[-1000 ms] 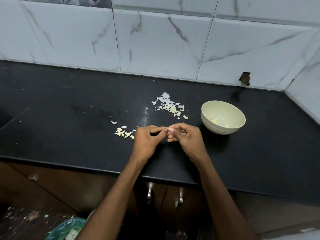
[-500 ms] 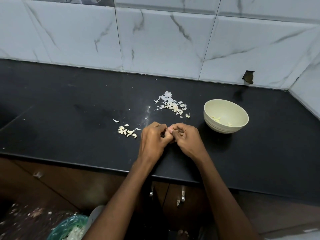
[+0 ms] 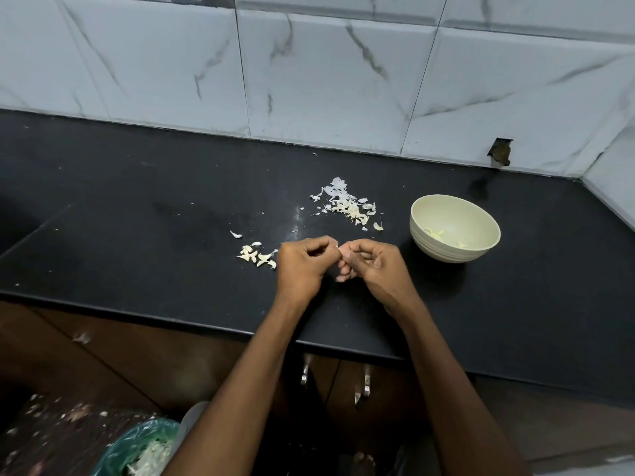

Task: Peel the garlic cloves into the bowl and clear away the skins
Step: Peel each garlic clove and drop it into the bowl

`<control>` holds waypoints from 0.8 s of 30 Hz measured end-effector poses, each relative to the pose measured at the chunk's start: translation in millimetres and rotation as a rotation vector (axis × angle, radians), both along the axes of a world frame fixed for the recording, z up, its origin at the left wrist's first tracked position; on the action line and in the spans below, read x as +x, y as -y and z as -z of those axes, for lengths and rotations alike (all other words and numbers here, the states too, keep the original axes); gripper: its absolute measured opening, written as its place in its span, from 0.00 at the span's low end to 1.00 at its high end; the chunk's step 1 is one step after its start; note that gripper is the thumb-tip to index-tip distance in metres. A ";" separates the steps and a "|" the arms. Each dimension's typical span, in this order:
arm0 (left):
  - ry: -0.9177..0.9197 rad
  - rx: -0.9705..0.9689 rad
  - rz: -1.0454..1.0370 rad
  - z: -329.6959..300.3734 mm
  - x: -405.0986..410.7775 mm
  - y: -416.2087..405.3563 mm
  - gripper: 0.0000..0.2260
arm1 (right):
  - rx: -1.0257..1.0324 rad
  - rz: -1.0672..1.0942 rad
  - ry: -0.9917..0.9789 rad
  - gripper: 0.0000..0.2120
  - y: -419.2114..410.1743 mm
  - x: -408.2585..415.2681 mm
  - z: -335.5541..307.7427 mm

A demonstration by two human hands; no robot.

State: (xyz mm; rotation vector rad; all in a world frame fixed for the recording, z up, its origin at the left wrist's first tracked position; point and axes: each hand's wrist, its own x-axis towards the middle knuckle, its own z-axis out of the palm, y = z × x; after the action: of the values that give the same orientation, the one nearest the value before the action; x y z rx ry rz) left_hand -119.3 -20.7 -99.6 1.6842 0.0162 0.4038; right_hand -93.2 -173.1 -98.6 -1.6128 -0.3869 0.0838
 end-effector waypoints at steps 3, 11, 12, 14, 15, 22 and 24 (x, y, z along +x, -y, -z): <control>-0.047 -0.240 0.014 -0.2 2.1 -3.1 0.05 | 0.095 0.064 -0.060 0.04 1.4 2.2 -1.9; -0.007 -0.175 -0.080 8.5 10.4 -5.3 0.08 | 0.205 0.116 -0.114 0.05 6.5 3.0 -0.2; 0.008 -0.175 -0.106 8.7 9.9 -5.2 0.05 | 0.204 0.113 -0.113 0.06 6.8 3.4 0.4; 0.032 -0.115 -0.133 11.3 10.3 -5.9 0.04 | 0.201 0.107 -0.112 0.07 6.6 4.1 1.3; 0.039 -0.063 -0.126 12.5 10.7 -5.9 0.07 | 0.201 0.107 -0.111 0.07 6.6 4.0 1.7; 0.091 -0.012 0.026 12.0 10.8 -3.3 0.08 | 0.178 0.104 -0.068 0.09 6.1 5.1 4.6; 0.067 -0.041 0.044 12.1 10.2 -2.5 0.06 | 0.155 0.106 -0.029 0.09 4.7 3.6 3.8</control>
State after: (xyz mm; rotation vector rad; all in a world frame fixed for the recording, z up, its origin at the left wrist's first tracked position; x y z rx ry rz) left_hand -109.1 -18.2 -111.7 1.6273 -0.0615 0.4233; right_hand -89.6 -177.8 -102.4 -1.4742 -0.2780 -0.0040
